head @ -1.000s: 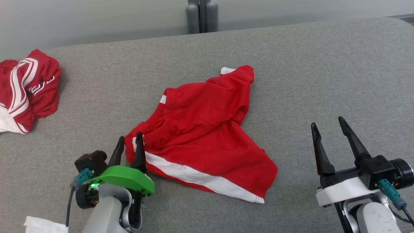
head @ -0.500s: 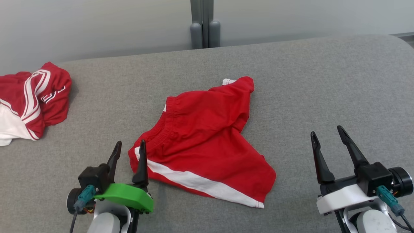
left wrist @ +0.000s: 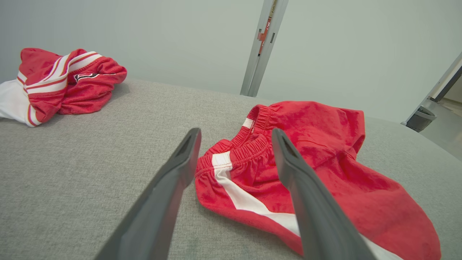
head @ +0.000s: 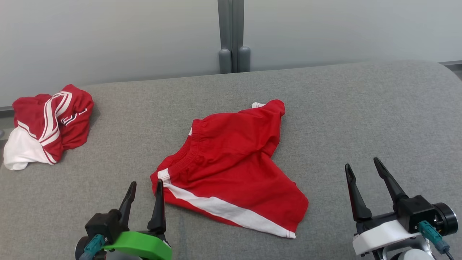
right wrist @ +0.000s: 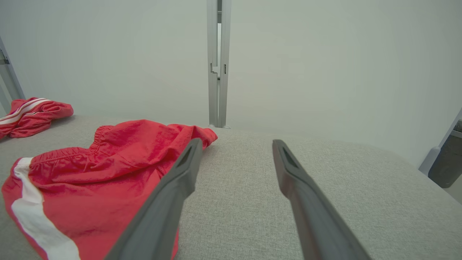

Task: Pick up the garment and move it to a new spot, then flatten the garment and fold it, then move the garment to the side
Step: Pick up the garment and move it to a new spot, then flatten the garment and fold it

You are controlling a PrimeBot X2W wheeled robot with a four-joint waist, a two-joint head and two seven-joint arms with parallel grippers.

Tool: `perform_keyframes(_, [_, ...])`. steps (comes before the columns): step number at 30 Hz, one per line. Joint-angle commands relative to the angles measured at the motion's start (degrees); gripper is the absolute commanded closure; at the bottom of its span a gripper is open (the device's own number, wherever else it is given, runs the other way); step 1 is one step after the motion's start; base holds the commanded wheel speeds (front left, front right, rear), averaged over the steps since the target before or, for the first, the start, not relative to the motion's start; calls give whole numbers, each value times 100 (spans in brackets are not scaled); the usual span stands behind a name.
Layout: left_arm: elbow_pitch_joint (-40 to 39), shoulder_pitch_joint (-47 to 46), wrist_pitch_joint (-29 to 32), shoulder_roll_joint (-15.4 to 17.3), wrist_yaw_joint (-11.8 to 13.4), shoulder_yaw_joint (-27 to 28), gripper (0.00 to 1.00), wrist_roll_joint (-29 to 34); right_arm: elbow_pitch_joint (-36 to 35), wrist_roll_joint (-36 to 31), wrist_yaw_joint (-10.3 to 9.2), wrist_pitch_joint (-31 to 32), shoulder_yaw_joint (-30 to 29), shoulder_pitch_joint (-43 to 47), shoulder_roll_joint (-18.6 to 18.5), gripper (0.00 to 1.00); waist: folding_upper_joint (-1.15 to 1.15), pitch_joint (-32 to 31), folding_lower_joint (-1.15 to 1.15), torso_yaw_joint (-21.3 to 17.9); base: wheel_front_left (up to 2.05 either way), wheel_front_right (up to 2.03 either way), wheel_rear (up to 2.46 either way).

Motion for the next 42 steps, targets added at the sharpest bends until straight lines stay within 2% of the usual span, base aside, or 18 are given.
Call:
perform_keyframes(1, [-66, 123, -19, 14, 32, 24, 0, -5, 27, 63, -8, -2, 6, 106, -19, 0, 0, -47, 0, -12, 0, 0, 0])
perform_keyframes(12, [-425, 443, -19, 13, 147, -58, 0, 83, 105, 158, -8, -2, 58, 168, -19, 0, 0, -150, 0, -27, 0, 0, 0])
perform_keyframes(36, [-380, 423, -19, 13, 196, -31, 0, 178, 167, 147, -8, -2, 108, 91, -19, 0, 0, -120, 0, 25, 0, 0, 0])
perform_keyframes(42, [-382, 356, -19, 13, 199, -82, 0, 174, 407, 124, -8, -2, 243, 39, -19, 0, 0, -77, 0, 102, 0, 0, 0])
